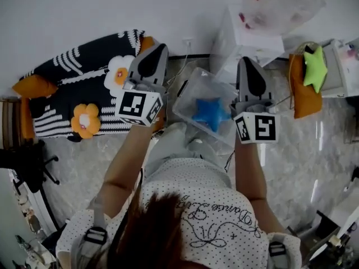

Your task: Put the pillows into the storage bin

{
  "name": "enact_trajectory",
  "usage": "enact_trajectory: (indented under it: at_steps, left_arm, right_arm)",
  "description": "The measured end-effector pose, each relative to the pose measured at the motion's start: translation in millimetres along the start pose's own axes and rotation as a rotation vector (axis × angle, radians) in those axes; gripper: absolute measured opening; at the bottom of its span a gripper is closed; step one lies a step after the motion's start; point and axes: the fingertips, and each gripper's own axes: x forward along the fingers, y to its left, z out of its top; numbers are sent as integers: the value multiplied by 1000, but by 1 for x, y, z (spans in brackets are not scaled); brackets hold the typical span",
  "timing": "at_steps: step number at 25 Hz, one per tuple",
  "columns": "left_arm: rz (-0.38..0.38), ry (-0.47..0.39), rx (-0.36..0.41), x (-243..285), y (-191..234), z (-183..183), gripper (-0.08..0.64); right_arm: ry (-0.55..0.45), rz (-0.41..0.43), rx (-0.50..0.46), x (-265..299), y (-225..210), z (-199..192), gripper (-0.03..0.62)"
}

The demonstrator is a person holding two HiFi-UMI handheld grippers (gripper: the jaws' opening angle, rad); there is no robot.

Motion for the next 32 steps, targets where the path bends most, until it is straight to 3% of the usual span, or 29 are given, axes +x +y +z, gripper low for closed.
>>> enact_trajectory:
  at_steps: [7,21,26,32]
  left_arm:
    - [309,2,20,-109,9,2,2]
    - [715,19,39,-311,42,12,2]
    - [812,-1,42,-370,65,16,2]
    - [846,3,39,-442,109,19,2]
  right_arm:
    - [-7,280,51,-10,56,-11,11]
    - [-40,683,130,-7,225,-4,11]
    - [-58,780,133,-4,292,5,11]
    - [-72,824,145,-1,387,17,11]
